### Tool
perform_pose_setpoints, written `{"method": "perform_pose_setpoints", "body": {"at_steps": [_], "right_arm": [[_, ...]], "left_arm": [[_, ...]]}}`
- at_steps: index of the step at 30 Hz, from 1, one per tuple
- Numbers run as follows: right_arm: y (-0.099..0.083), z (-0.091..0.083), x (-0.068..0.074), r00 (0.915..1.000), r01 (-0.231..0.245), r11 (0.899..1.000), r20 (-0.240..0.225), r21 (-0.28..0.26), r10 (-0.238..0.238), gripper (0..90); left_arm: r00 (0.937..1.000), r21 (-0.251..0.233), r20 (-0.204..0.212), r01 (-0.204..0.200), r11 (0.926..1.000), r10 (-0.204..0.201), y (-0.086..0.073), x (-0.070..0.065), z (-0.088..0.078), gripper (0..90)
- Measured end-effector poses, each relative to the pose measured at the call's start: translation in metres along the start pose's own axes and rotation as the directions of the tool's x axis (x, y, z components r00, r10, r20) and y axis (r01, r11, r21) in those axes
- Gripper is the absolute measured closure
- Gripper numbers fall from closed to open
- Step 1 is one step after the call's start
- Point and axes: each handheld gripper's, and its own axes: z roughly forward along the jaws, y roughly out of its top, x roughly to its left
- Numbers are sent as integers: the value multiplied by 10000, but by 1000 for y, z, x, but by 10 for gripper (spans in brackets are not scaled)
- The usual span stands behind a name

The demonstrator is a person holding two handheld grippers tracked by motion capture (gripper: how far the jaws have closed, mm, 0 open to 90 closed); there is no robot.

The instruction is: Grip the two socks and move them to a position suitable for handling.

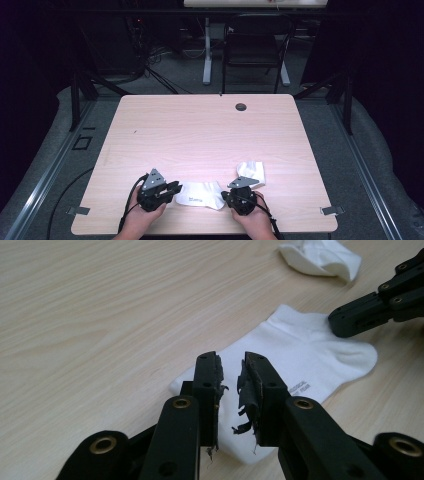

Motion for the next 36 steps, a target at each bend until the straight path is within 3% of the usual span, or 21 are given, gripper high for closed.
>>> {"method": "perform_pose_setpoints", "body": {"at_steps": [2,13,19,23,34,36], "right_arm": [[0,0,0,10000,23,10000,-2,21,-23,900],[-1,-2,-2,9999,-92,10000,-55,23,92,900],[-2,-3,-3,10000,-50,10000,-48,49,50,900],[-3,-4,-3,10000,-79,9999,-55,90,80,900],[-4,-10,-1,10000,18,9994,-87,333,-15,900],[-2,-13,-2,10000,-71,10000,24,-16,71,882]], "left_arm": [[9998,209,-53,-200,9996,202,-1,0,5,754],[9997,1145,-223,66,9934,-41,-24,3,12,733],[9996,1123,-234,178,9935,-153,-26,4,9,722],[9990,1131,-145,448,9926,-434,-30,3,8,709],[9996,1158,26,274,9929,-279,-30,-4,5,669],[9994,1005,68,326,9944,-334,-28,-3,4,649]]}}
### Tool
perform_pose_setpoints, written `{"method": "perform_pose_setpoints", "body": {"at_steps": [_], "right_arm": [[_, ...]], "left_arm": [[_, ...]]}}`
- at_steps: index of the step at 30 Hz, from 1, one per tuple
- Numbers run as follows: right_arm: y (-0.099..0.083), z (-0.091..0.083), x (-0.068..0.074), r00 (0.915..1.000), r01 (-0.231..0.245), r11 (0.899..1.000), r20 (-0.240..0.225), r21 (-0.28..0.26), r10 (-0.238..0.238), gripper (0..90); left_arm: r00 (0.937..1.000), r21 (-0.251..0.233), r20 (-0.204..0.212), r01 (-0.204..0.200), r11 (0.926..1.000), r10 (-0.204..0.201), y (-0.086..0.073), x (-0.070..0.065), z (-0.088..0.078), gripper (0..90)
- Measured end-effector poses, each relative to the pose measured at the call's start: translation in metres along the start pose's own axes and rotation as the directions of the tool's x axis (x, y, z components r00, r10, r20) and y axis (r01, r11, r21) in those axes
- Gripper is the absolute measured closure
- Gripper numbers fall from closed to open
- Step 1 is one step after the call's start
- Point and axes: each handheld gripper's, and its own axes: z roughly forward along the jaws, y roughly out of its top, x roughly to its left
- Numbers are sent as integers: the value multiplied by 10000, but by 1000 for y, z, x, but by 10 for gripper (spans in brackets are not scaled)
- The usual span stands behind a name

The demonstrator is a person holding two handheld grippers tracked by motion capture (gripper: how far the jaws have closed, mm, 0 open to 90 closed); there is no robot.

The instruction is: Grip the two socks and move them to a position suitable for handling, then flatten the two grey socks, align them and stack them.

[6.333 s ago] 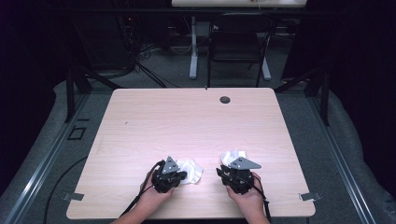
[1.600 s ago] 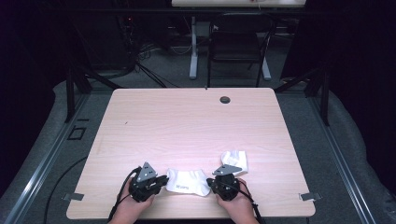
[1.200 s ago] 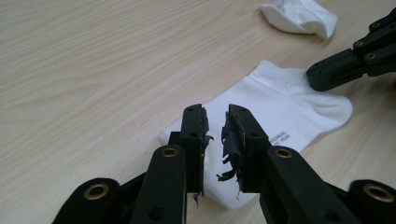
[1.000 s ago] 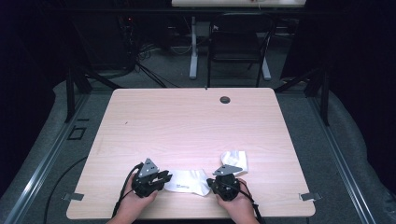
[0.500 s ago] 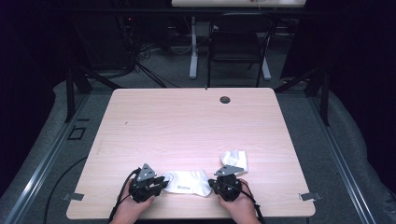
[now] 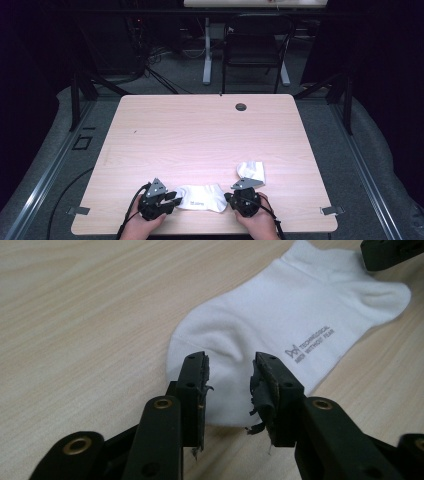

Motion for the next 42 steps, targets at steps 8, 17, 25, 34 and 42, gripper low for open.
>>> {"method": "perform_pose_setpoints", "body": {"at_steps": [8,17,25,34,42], "right_arm": [[4,-17,-20,9977,-460,9951,448,-870,500,784],[5,-21,-32,9944,-443,9913,903,-1241,557,735],[7,-18,-42,9882,-362,9935,1443,-1082,517,688],[18,-19,-57,9828,-466,9954,1745,-833,607,685],[29,-15,-69,9761,-682,9928,1994,-984,869,676]], "left_arm": [[9997,-610,-222,-82,9981,69,7,7,-7,574],[9988,-794,-481,40,9968,-78,10,18,-9,554],[9983,-802,-578,30,9968,-77,11,21,-10,543],[9984,-876,-566,-1,9962,-49,11,22,-10,519],[9982,-897,-586,83,9959,-136,12,22,-9,503]]}}
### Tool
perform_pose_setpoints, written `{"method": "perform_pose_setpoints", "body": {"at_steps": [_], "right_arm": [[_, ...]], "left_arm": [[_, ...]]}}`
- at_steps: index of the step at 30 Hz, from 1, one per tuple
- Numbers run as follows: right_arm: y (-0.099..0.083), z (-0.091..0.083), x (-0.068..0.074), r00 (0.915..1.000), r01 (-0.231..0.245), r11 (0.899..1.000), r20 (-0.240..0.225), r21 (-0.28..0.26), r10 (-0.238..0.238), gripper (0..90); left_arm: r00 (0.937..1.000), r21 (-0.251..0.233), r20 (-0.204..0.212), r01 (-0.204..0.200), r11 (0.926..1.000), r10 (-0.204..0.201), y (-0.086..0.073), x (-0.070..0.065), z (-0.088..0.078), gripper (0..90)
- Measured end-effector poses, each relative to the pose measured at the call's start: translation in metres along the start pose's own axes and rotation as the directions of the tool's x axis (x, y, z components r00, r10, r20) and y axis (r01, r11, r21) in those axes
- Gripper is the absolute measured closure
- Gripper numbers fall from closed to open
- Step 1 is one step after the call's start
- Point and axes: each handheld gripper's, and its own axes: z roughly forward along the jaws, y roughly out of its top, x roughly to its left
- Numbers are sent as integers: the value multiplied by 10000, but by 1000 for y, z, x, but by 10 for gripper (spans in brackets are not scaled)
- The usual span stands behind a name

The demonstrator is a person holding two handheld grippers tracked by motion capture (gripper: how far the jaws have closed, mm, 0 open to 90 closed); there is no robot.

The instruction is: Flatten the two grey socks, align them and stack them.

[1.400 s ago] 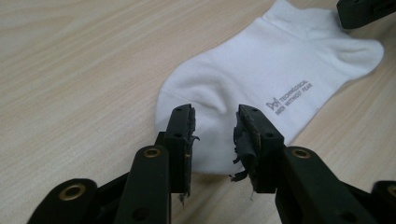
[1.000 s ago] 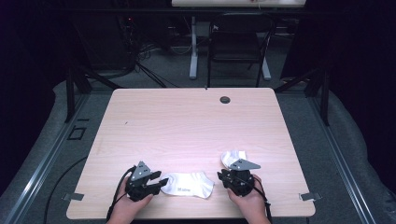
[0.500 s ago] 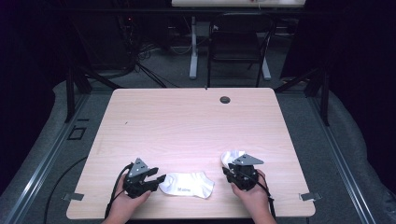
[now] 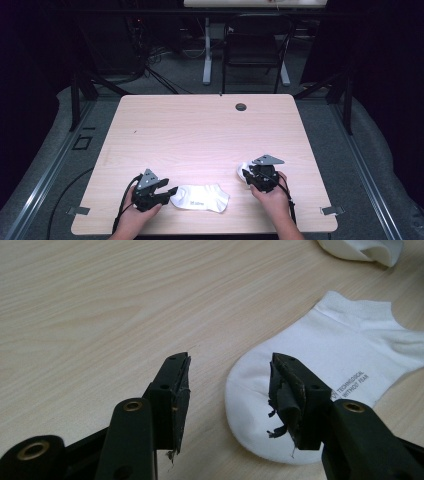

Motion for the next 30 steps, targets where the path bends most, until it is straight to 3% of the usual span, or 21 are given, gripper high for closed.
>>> {"method": "perform_pose_setpoints", "body": {"at_steps": [6,11,16,22,30], "right_arm": [[-1,8,-2,9998,99,9994,141,317,-104,675],[-1,11,2,9999,150,9995,54,284,-151,646],[-8,19,8,9984,536,9964,122,660,-545,605],[-14,25,7,9976,628,9954,241,719,-647,662],[-13,22,7,9973,632,9945,315,839,-661,832]], "left_arm": [[10000,87,51,-43,10000,43,0,0,2,505],[10000,62,70,18,10000,-19,0,0,1,505],[10000,45,47,-47,10000,47,1,0,1,505],[10000,52,85,7,10000,-8,1,0,2,505],[9999,76,97,-69,9999,68,2,-2,3,505]]}}
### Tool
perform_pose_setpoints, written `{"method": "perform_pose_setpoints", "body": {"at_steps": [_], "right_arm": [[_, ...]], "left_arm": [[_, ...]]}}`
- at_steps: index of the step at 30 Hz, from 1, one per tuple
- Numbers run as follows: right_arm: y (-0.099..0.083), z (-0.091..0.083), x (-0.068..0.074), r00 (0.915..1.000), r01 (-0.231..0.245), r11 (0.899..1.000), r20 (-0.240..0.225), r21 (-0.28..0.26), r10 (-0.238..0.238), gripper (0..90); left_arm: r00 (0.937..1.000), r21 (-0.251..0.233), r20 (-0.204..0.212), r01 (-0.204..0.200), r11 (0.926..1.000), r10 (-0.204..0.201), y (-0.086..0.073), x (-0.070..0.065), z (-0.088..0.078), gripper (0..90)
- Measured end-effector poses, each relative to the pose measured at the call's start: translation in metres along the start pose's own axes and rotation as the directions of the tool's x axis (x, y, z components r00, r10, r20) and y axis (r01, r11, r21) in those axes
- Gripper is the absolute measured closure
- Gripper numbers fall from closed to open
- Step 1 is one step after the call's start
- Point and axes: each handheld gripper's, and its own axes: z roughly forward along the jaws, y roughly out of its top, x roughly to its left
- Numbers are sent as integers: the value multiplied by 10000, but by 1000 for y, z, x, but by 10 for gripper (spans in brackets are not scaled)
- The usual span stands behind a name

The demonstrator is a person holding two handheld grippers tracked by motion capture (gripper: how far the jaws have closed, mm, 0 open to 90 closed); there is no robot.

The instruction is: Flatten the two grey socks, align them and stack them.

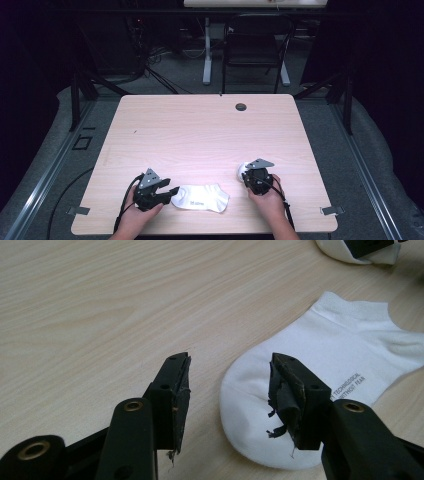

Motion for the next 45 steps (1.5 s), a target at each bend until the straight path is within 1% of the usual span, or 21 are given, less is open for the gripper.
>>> {"method": "perform_pose_setpoints", "body": {"at_steps": [2,5,7,8,9,10,13,14,19,20,21,22,27,28,31,35,38,39,41,43,45], "right_arm": [[0,-1,0,9999,-99,10000,-68,-4,99,842],[0,-2,1,9997,-104,9999,-221,22,105,852],[1,-2,2,9990,-228,9997,-383,-98,224,855],[1,-3,2,9990,-149,9999,-428,-62,146,856],[2,-3,3,9985,-156,9998,-525,-160,147,856],[2,-4,4,9986,-119,9998,-522,-175,110,856],[4,-6,6,9983,-37,9995,-574,-311,20,857],[5,-8,6,9985,53,9995,-539,-316,-70,857],[10,-16,6,9987,124,9975,-483,-693,-158,857],[11,-18,6,9985,185,9975,-498,-684,-219,857],[12,-19,7,9988,156,9965,-453,-823,-194,857],[13,-22,6,9987,186,9964,-459,-833,-225,857],[18,-30,3,9989,168,9937,-409,-1110,-215,855],[18,-32,2,9991,91,9931,-391,-1169,-138,854],[16,-38,-5,9989,-148,9920,-449,-1251,93,852],[11,-43,-17,9962,-749,9876,-536,-1377,681,849],[4,-45,-25,9940,-1066,9849,-397,-1361,1021,845],[2,-45,-27,9934,-1121,9840,-390,-1383,1077,844],[-3,-46,-32,9927,-1205,9840,-267,-1311,1180,841],[-7,-45,-36,9911,-1328,9832,-136,-1253,1321,839],[-12,-43,-40,9888,-1491,9822,-121,-1139,1487,838]], "left_arm": [[10000,5,20,6,10000,-6,0,0,0,506],[10000,-19,29,-2,10000,2,1,-1,1,507],[9999,-14,46,-107,9999,107,3,-2,1,508],[10000,-59,56,-67,10000,68,3,-3,1,508],[9999,-59,61,-85,9999,86,4,-3,1,508],[9999,-62,49,-159,9999,159,5,-3,1,509],[9998,-92,96,-196,9998,197,8,-5,2,509],[9998,-109,102,-172,9998,173,9,-5,3,509],[9996,-150,153,-247,9996,250,17,-7,4,511],[9996,-168,158,-235,9996,238,18,-8,5,511],[9994,-136,156,-308,9994,310,19,-8,5,512],[9993,-158,124,-362,9992,364,19,-9,7,512],[9988,-80,135,-459,9989,460,25,-12,11,516],[9985,-82,121,-541,9985,542,27,-13,11,517],[9983,-120,135,-563,9983,565,32,-16,15,519],[9976,-209,221,-648,9977,653,39,-21,19,526],[9963,-165,281,-803,9966,808,46,-26,23,529],[9966,-206,295,-767,9968,773,48,-28,25,530],[9952,-208,326,-917,9956,923,52,-31,29,532],[9952,-165,382,-899,9958,904,56,-34,34,534],[9945,-114,435,-944,9955,948,60,-37,40,538]]}}
